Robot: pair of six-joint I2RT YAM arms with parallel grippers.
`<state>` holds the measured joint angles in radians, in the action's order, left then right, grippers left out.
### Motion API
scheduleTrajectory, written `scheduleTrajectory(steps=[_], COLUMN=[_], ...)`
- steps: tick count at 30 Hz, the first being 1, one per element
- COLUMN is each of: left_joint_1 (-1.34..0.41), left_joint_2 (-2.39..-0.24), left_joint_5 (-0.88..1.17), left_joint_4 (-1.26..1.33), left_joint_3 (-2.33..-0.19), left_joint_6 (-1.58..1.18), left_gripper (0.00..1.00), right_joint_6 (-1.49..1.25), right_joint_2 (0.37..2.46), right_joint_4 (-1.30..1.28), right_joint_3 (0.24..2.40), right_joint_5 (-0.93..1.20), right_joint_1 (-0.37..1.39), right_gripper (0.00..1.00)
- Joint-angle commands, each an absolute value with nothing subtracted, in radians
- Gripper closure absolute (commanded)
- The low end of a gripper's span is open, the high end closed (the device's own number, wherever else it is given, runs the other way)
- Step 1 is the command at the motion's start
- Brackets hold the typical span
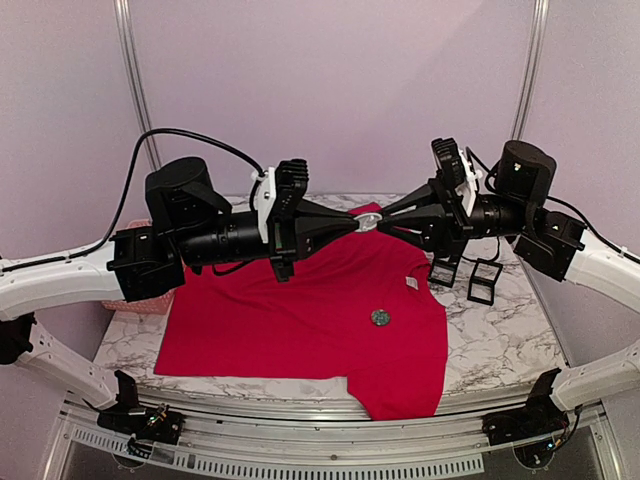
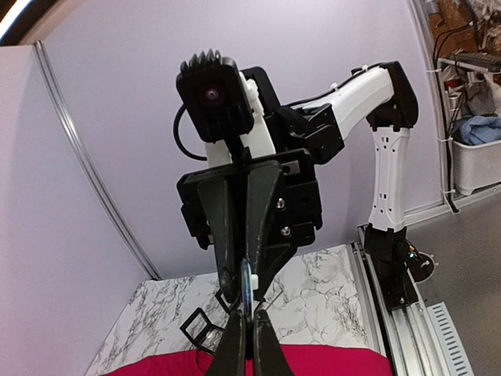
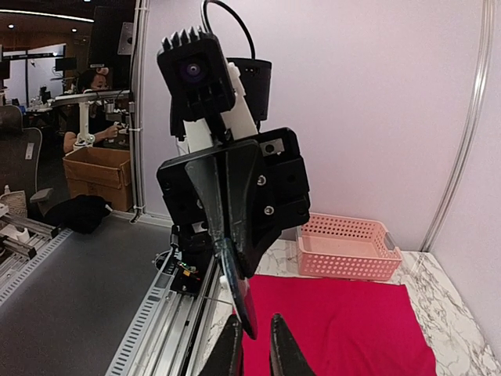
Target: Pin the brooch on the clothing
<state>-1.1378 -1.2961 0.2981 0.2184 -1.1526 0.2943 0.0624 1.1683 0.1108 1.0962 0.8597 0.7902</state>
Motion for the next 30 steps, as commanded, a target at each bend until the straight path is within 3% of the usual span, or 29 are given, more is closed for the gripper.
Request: scheduleTrajectory(steps=[1,5,11,14,18,19,21,25,27,30], left_joint_1=[-1.155,-1.155,-1.154,-1.152,-1.15,-1.15,-1.149,-1.139,-1.118,-1.037], left_joint_2=[-1.304,-1.307,-1.314,-1.317,-1.319,-1.32,-1.318,-1.309,-1.312,-1.345], left_joint_5=[0.309,0.305,0.304,0.309,0.287,0.271,0.227,0.158,0.106,0.07], left_joint_4=[0.202,0.199,0.211,0.216,0.22,0.221,0.221,0.207,0.169,0.059], left_joint_3=[-1.132,-1.133,-1.13,-1.131,-1.128,-1.125,-1.119,-1.1,-1.096,-1.095], left_joint_6=[0.252,0.24,0.177,0.155,0.138,0.132,0.129,0.126,0.123,0.09], left_gripper=[1.0,1.0,1.0,1.0,1.0,0.97,0.69,0.29,0.23,0.32], right_joint_6=[0.045,0.039,0.028,0.026,0.031,0.032,0.039,0.071,0.099,0.184], right_joint_2=[1.172,1.177,1.185,1.188,1.185,1.183,1.176,1.169,1.171,1.189], right_joint_4=[0.14,0.149,0.157,0.165,0.166,0.166,0.156,0.132,0.136,0.191], right_joint_3=[1.114,1.113,1.112,1.111,1.101,1.095,1.082,1.028,0.977,0.879], right_joint_5=[0.875,0.882,0.884,0.9,0.876,0.853,0.791,0.585,0.44,0.257], right_joint_1=[0.785,0.785,0.785,0.784,0.785,0.785,0.785,0.784,0.784,0.782], right_gripper=[0.94,0.97,0.91,1.0,1.0,1.0,1.0,1.0,1.0,1.0])
